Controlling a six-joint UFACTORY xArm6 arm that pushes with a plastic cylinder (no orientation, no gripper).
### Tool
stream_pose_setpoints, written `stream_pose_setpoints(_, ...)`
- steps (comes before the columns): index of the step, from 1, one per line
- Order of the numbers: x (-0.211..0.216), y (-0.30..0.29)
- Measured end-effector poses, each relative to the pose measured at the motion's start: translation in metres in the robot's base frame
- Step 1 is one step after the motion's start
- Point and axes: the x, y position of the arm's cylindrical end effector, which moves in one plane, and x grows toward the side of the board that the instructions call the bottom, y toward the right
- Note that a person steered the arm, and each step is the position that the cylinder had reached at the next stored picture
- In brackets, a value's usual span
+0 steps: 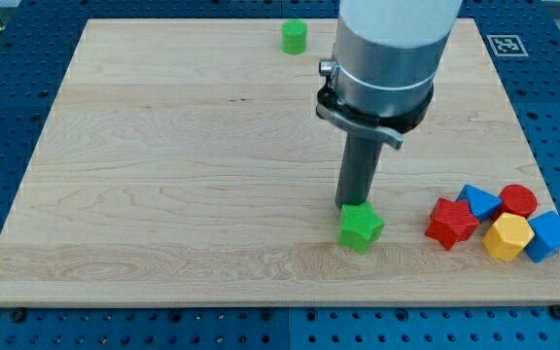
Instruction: Push the green star left to the red star
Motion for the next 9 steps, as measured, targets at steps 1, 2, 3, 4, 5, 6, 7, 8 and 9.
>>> stream_pose_setpoints(1,0.016,-0.010)
stream_pose_setpoints(2,0.034,-0.030)
stream_pose_setpoints(3,0.056,-0.038)
stream_pose_setpoints(4,0.064,-0.038)
stream_pose_setpoints(5,0.062,-0.021)
stream_pose_setpoints(6,0.062,0.023)
stream_pose_setpoints(7,0.062,0.037)
stream_pose_setpoints(8,0.061,-0.001)
stream_pose_setpoints(9,0.036,-0.022)
